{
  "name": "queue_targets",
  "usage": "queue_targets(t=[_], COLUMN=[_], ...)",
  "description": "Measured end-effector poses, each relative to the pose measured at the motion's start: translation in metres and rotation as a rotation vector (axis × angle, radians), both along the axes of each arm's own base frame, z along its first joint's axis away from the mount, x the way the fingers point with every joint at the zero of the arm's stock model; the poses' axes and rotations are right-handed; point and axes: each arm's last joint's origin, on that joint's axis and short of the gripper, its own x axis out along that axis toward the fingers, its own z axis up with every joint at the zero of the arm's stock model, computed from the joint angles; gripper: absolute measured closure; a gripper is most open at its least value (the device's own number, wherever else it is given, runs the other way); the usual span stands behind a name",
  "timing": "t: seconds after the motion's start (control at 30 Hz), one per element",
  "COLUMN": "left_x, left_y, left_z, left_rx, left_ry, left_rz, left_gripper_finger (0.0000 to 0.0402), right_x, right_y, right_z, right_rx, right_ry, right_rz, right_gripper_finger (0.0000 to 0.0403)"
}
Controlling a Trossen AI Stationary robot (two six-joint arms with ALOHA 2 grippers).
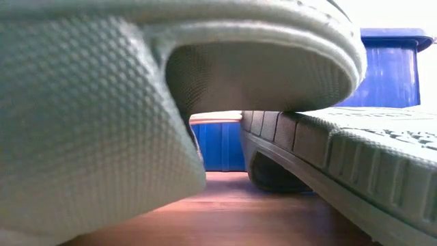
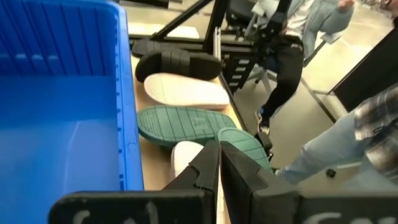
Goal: Pick and place slides into bin
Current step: Put the black slide into the bin
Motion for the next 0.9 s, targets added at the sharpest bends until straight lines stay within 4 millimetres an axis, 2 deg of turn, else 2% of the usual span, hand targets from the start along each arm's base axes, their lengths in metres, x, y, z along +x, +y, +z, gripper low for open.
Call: queue_targets(t=[0.27, 0.47, 0.73, 0.9], left_x=[0.04, 0.066, 0.076, 0.077], left_y=[-0.007, -0.012, -0.013, -0.013], left_z=[-0.01, -0.013, -0.016, -0.017], left_rx=[-0.005, -0.062, -0.079, -0.069], left_ry=[-0.02, -0.066, -0.039, -0.039], left_rz=[0.002, 0.02, 0.03, 0.026], left_gripper_finger=[0.0402, 0.0402, 0.0402, 0.0402], right_x=[-0.018, -0.041, -0.07, -0.083], right_y=[0.009, 0.017, 0.029, 0.031], right_z=[-0.017, -0.03, -0.042, -0.053], right_rx=[-0.063, -0.112, -0.038, 0.016], right_ry=[0.205, 0.376, 0.58, 0.711], right_rz=[0.16, 0.173, 0.065, -0.08], right_gripper_finger=[0.0394, 0.0394, 0.0394, 0.0394])
